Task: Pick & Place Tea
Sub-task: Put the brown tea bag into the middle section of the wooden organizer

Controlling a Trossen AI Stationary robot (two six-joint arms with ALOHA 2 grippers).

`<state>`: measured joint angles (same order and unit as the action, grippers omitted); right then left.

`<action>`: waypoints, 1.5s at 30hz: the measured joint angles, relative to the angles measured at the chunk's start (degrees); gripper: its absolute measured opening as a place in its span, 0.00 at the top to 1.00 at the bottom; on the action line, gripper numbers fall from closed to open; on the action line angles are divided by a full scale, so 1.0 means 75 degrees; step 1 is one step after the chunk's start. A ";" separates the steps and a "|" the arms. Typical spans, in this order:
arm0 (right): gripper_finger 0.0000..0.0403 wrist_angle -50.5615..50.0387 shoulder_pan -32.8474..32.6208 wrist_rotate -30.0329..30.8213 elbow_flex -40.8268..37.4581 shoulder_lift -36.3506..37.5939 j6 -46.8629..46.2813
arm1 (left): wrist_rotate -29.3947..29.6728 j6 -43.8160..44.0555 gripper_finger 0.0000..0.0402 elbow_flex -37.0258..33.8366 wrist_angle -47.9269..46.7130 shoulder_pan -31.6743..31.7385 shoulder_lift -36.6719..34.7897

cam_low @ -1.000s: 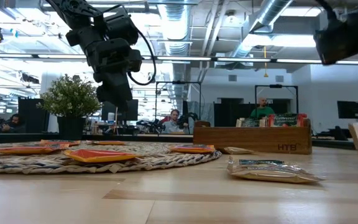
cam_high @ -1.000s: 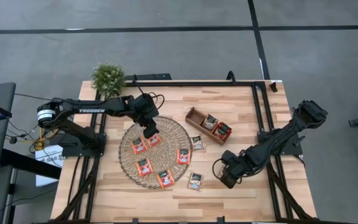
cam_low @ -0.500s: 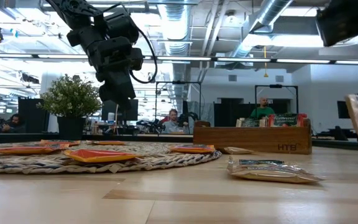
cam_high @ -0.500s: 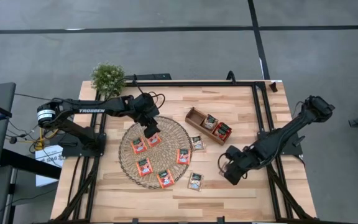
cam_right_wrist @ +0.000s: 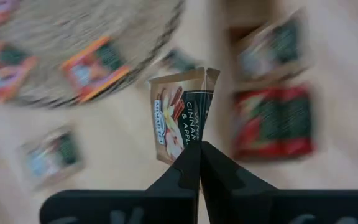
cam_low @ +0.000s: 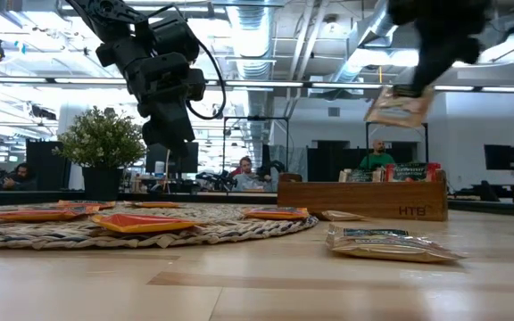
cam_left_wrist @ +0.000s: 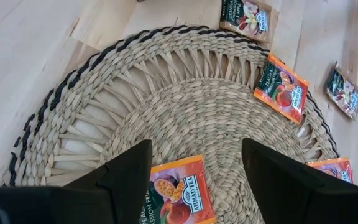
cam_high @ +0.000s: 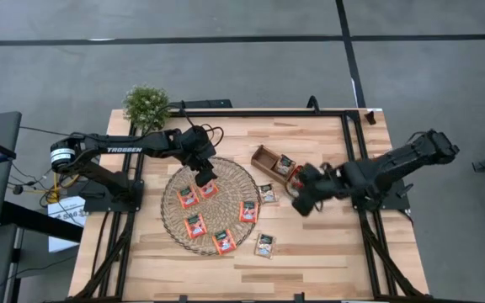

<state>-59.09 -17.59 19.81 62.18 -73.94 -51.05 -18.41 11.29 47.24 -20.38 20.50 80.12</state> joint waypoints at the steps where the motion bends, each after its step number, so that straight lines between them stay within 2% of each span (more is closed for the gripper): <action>1: 1.00 -0.0141 0.0261 0.0089 0.0149 -0.0100 0.0275 | 0.0000 -0.0002 0.40 0.0000 0.0000 0.0001 0.0000; 8: 1.00 -0.0286 0.1699 0.0204 0.0748 -0.0784 0.2184 | 0.0000 -0.0035 0.40 0.0000 0.0042 0.0002 0.0000; 15: 1.00 -0.0289 0.2422 0.0195 0.1023 -0.1531 0.3151 | 0.0000 -0.0038 0.40 0.0000 0.0189 0.0000 0.0000; 26: 1.00 -0.0248 0.2857 0.0352 0.1158 -0.2393 0.3674 | 0.0000 -0.0055 0.40 0.0000 0.0377 0.0002 0.0000; 45: 1.00 -0.0028 0.2859 0.0368 0.1142 -0.2979 0.3672 | 0.0000 -0.0096 0.40 0.0000 0.0431 0.0002 0.0000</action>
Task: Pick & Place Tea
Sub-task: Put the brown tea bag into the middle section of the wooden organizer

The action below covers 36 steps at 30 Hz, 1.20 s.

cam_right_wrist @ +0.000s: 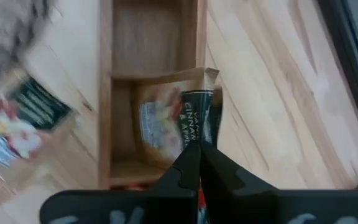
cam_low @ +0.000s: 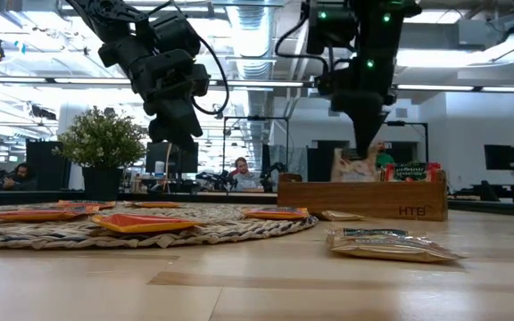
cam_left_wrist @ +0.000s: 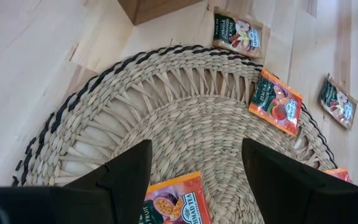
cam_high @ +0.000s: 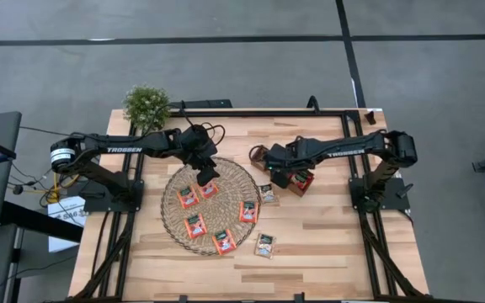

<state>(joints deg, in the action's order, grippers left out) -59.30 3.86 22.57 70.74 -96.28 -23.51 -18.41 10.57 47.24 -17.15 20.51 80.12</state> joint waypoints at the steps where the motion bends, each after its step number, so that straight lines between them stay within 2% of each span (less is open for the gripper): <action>1: 1.00 0.0082 0.0000 0.0004 0.0004 -0.0064 0.0000 | 0.0000 0.0000 0.40 0.0000 -0.0001 -0.0003 0.0000; 9: 1.00 0.0197 0.0000 0.0072 0.0008 -0.0496 -0.0061 | 0.0000 0.0000 0.40 0.0000 0.0018 0.0000 0.0000; 14: 1.00 0.0080 0.0002 0.0441 0.0002 -0.0465 -0.0394 | 0.0000 -0.0036 0.40 0.0000 0.0020 -0.0003 0.0000; 36: 1.00 -0.0261 0.0041 0.0403 -0.0001 -0.0418 -0.0460 | 0.0000 -0.0093 0.40 0.0000 0.0041 -0.0002 0.0000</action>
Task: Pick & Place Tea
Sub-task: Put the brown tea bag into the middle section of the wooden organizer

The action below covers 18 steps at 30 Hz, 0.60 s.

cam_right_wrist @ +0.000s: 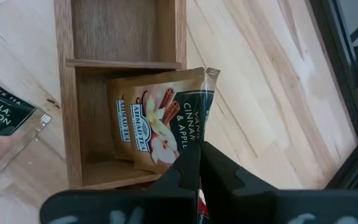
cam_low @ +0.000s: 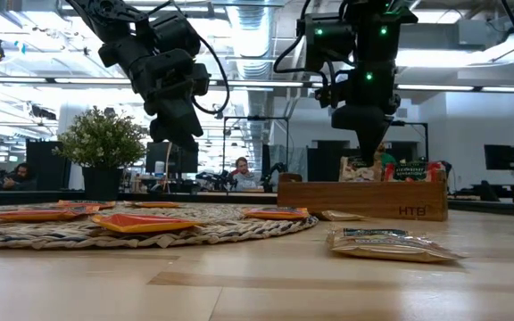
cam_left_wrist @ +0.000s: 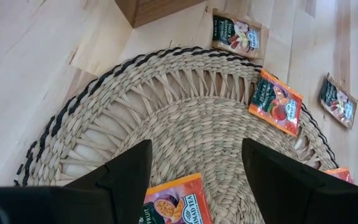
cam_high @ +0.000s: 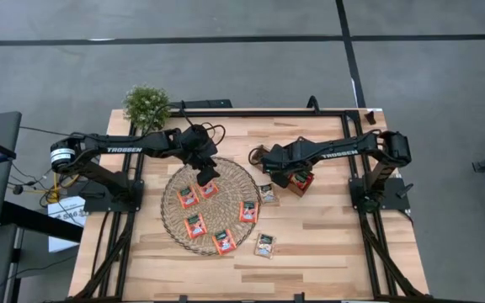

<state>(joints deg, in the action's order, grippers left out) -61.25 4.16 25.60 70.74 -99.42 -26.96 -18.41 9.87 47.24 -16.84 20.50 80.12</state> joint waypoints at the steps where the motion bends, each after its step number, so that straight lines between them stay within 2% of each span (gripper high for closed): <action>1: 1.00 0.0000 0.0000 -0.0006 -0.0001 0.0000 0.0000 | 0.0000 0.0000 0.40 0.0000 0.0003 -0.0001 0.0000; 18: 1.00 0.0376 0.0015 -0.0232 -0.0003 0.0000 -0.0003 | 0.0000 0.0002 0.40 0.0000 0.0044 -0.0001 0.0000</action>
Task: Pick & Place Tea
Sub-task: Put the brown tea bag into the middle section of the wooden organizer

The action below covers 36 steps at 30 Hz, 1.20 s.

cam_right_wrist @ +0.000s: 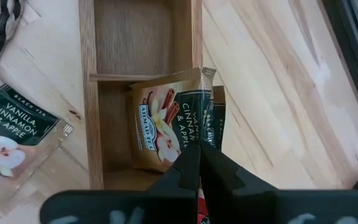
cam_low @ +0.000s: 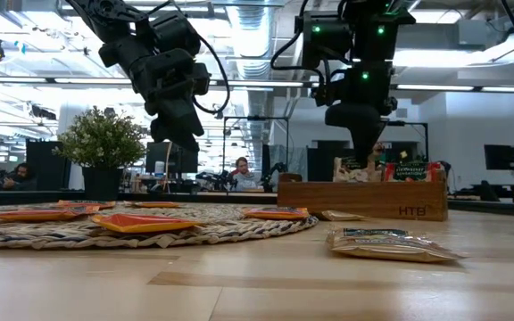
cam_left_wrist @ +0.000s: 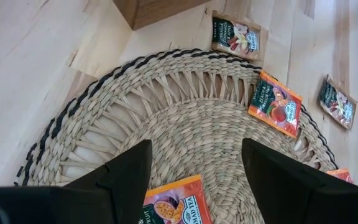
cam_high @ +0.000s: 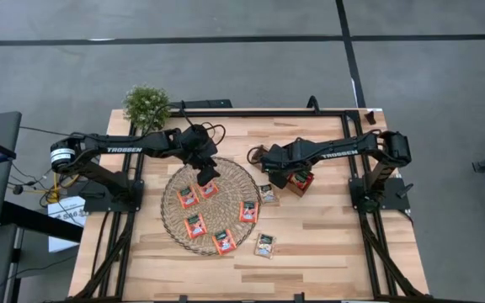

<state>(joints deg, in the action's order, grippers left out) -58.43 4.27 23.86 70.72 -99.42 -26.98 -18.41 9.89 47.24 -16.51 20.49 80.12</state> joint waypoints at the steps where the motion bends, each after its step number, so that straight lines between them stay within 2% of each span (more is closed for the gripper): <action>1: 1.00 0.0000 0.0000 -0.0005 0.0000 0.0000 0.0002 | 0.0000 0.0000 0.40 0.0000 0.0001 0.0000 0.0000; 5: 0.96 -0.0003 0.0000 -0.0018 0.0000 0.0000 0.0056 | 0.0000 -0.0001 0.40 0.0000 0.0000 0.0003 0.0000; 12: 0.77 -0.0003 0.0017 -0.0154 0.0000 0.0000 0.0058 | 0.0000 -0.0017 0.40 0.0000 0.0000 0.0003 0.0000; 20: 0.60 -0.0798 0.0081 0.0274 0.0086 0.0000 0.0010 | 0.0000 -0.0023 0.40 0.0000 0.0000 0.0003 0.0000; 24: 0.59 -0.1649 0.0026 0.0066 0.0442 0.0000 0.0026 | -0.0001 -0.0023 0.40 0.0000 0.0000 0.0002 0.0000; 27: 0.59 -0.2291 -0.0326 -0.0208 0.0833 0.0000 0.0343 | 0.0000 -0.0020 0.40 0.0000 0.0000 0.0003 0.0000; 30: 0.60 -0.2880 -0.0891 -0.0449 0.1223 0.0007 0.0599 | -0.0001 -0.0012 0.40 0.0000 -0.0002 0.0001 0.0000; 36: 0.62 -0.2587 -0.2335 -0.1322 0.1434 0.0007 0.1235 | -0.0002 0.0162 0.40 0.0000 0.0000 0.0001 0.0000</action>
<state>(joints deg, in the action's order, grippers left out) -77.84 -13.24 13.94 81.47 -99.37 -17.72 -18.43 11.10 47.24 -16.51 20.50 80.12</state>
